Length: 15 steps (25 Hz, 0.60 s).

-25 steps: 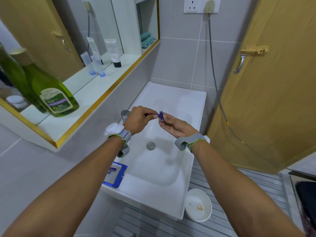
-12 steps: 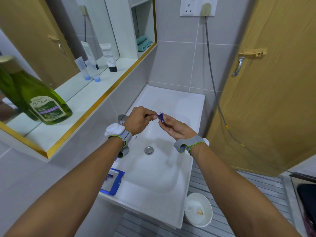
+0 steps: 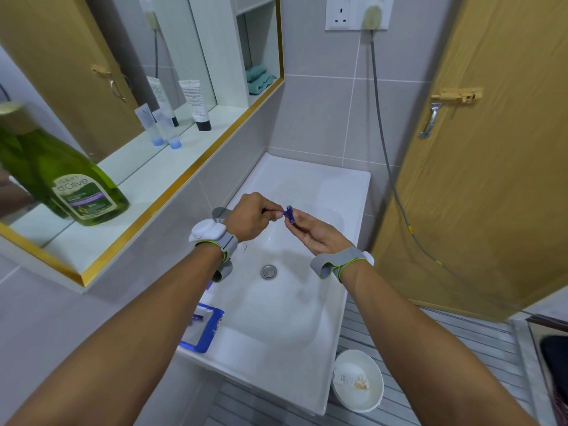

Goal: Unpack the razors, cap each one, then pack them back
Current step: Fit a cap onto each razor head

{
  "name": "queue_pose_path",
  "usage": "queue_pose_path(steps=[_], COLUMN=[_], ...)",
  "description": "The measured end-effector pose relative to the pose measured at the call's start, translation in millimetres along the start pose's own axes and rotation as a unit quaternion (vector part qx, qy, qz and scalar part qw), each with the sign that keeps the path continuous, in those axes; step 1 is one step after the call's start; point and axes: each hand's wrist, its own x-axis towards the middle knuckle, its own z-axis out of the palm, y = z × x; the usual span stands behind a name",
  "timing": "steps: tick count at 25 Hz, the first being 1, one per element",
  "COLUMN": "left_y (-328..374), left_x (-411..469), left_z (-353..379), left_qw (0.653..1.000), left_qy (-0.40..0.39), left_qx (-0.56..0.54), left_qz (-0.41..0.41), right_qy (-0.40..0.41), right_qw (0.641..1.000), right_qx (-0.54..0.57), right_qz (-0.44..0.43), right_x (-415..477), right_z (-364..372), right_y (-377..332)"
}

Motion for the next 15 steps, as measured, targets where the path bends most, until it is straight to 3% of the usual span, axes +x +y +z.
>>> queue_pose_path(steps=[10, 15], left_y=[-7, -14], left_x=[4, -14], left_z=[10, 0], left_qw=[0.997, 0.999], left_qy=[0.026, 0.022], left_qx=[0.075, 0.027], left_qz=[0.025, -0.020], right_qy=[0.025, 0.004], right_qw=[0.999, 0.999], right_qx=[0.045, -0.022], right_qz=[0.017, 0.039], right_x=[2, 7], right_z=[8, 15], right_y=[5, 11])
